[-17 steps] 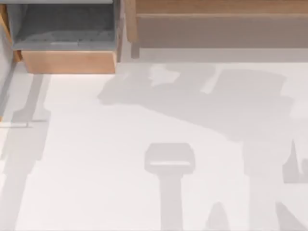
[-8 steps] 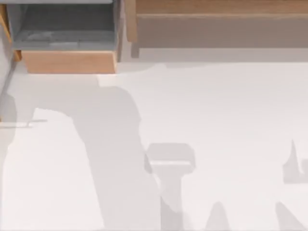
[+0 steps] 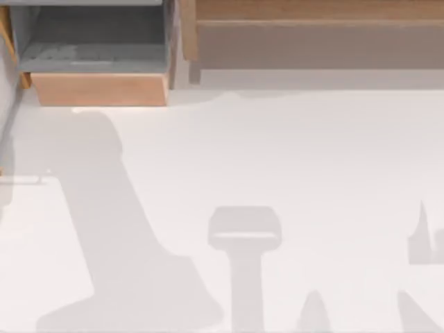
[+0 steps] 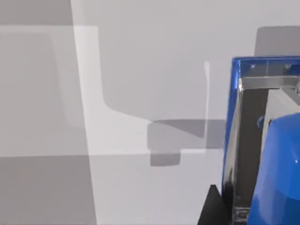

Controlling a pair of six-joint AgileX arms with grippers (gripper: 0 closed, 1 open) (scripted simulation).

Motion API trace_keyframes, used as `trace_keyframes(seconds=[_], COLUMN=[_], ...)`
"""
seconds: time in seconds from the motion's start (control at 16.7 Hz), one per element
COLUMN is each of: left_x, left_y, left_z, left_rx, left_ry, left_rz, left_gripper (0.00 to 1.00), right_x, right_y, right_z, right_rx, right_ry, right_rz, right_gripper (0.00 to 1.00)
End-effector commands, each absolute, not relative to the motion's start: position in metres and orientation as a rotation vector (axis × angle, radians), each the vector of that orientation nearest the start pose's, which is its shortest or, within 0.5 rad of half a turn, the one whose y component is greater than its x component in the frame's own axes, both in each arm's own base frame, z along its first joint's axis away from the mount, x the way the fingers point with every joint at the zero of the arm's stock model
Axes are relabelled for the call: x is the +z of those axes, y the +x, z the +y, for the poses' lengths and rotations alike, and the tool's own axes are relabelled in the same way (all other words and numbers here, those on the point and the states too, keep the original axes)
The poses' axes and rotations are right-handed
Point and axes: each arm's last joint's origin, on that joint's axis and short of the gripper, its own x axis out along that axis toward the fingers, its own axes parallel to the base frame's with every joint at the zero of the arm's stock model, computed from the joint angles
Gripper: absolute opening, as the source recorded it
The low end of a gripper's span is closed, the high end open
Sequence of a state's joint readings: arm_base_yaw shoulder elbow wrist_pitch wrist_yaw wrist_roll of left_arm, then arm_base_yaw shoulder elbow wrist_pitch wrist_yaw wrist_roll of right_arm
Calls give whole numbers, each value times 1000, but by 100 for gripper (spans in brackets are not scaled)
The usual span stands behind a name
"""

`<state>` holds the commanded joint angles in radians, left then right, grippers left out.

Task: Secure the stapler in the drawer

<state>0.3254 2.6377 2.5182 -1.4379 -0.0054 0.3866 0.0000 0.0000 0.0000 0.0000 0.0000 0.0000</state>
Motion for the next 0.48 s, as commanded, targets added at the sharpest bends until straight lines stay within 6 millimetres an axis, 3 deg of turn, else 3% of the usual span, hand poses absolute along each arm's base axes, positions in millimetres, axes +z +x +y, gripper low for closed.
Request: trace_keyframes(seconds=[0.48], left_x=[150], left_y=[480], left_z=[170], left_rx=[-23], left_ry=[52], left_rz=[1563], left_gripper=[0], right_x=[160], right_y=[106], right_z=[-1], right_rx=[0], right_ry=[0], right_rz=[0], right_gripper=[100])
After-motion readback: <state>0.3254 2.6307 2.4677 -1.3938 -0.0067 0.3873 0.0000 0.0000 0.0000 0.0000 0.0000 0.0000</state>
